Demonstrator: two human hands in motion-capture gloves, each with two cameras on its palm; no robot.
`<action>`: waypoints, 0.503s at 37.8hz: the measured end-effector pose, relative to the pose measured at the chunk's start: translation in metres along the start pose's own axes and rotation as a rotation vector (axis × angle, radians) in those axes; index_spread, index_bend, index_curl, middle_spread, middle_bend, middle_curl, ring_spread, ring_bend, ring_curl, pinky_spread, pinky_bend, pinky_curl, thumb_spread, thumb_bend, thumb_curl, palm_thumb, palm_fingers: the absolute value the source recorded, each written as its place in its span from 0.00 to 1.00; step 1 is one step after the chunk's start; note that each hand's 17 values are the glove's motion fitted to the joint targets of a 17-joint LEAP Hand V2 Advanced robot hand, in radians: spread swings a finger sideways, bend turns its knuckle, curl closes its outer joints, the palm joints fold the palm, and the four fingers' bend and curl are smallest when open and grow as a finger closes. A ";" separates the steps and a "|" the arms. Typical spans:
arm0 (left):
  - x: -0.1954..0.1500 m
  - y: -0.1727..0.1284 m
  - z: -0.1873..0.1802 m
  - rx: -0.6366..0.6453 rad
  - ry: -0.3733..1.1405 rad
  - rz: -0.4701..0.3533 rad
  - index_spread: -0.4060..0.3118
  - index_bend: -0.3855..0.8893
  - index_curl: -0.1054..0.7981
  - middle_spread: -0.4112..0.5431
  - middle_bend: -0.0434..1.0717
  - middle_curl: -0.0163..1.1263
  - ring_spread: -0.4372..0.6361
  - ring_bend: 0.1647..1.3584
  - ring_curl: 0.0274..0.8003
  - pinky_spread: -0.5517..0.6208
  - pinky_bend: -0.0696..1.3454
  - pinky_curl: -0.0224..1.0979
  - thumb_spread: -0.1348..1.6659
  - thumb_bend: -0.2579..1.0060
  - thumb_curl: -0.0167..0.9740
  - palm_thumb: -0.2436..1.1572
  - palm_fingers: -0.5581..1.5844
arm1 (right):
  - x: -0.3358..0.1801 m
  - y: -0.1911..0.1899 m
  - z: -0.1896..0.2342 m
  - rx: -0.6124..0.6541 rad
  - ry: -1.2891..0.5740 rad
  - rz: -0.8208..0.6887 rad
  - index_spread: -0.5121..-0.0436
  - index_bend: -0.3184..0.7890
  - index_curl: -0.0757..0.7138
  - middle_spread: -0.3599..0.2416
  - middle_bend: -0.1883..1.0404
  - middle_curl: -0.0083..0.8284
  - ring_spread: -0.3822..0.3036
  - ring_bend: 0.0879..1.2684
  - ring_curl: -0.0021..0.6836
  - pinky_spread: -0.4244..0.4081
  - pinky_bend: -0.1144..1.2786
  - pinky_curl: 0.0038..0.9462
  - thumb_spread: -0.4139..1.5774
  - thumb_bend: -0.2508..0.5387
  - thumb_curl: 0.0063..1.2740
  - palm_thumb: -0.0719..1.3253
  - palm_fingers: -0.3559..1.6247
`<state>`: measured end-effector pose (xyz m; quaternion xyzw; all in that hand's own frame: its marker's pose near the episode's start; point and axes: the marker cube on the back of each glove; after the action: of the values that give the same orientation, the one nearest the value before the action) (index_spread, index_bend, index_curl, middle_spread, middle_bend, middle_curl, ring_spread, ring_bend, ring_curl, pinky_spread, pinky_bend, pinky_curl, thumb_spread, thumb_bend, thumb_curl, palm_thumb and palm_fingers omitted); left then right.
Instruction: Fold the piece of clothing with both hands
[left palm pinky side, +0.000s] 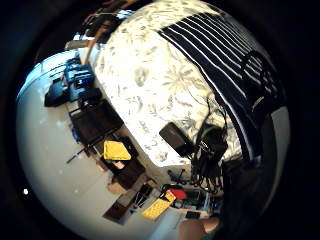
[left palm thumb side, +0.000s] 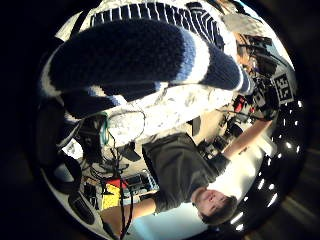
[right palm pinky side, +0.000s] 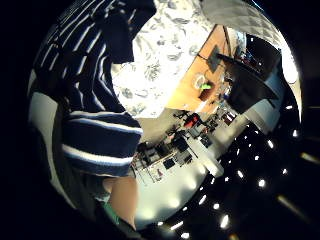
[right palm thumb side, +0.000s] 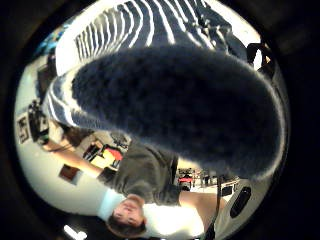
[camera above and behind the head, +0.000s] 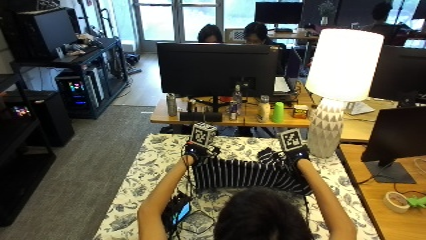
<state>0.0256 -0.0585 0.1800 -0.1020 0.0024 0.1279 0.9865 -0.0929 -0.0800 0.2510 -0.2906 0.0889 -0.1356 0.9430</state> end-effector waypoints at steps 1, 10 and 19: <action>0.005 -0.003 -0.002 -0.022 0.017 0.029 0.20 0.41 0.55 0.06 0.53 0.53 0.06 0.52 0.57 0.13 0.32 0.38 0.94 0.31 0.14 0.45 0.83 | 0.006 -0.002 -0.001 -0.018 0.040 0.039 0.56 0.41 0.52 0.30 0.45 0.58 0.23 0.44 0.62 0.13 0.53 0.42 0.80 0.52 0.25 0.78 0.82; 0.022 -0.051 -0.032 0.065 -0.084 -0.050 0.20 0.42 0.56 0.06 0.52 0.53 0.06 0.49 0.56 0.14 0.30 0.38 0.94 0.31 0.13 0.45 0.82 | 0.007 -0.035 -0.059 0.366 0.234 0.206 0.54 0.41 0.53 0.30 0.46 0.59 0.23 0.43 0.63 0.14 0.52 0.42 0.81 0.48 0.24 0.79 0.81; 0.020 -0.137 0.005 0.097 -0.322 -0.392 0.22 0.40 0.57 0.07 0.50 0.52 0.08 0.39 0.53 0.20 0.24 0.37 0.94 0.31 0.13 0.44 0.75 | 0.019 -0.109 -0.086 1.066 0.389 0.348 0.49 0.38 0.48 0.29 0.43 0.57 0.23 0.40 0.62 0.18 0.50 0.41 0.80 0.38 0.22 0.74 0.70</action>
<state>0.0799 -0.1820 0.2116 -0.0312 -0.1686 -0.0513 0.9839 -0.1184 -0.2172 0.2418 0.2723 0.2263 -0.0557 0.9336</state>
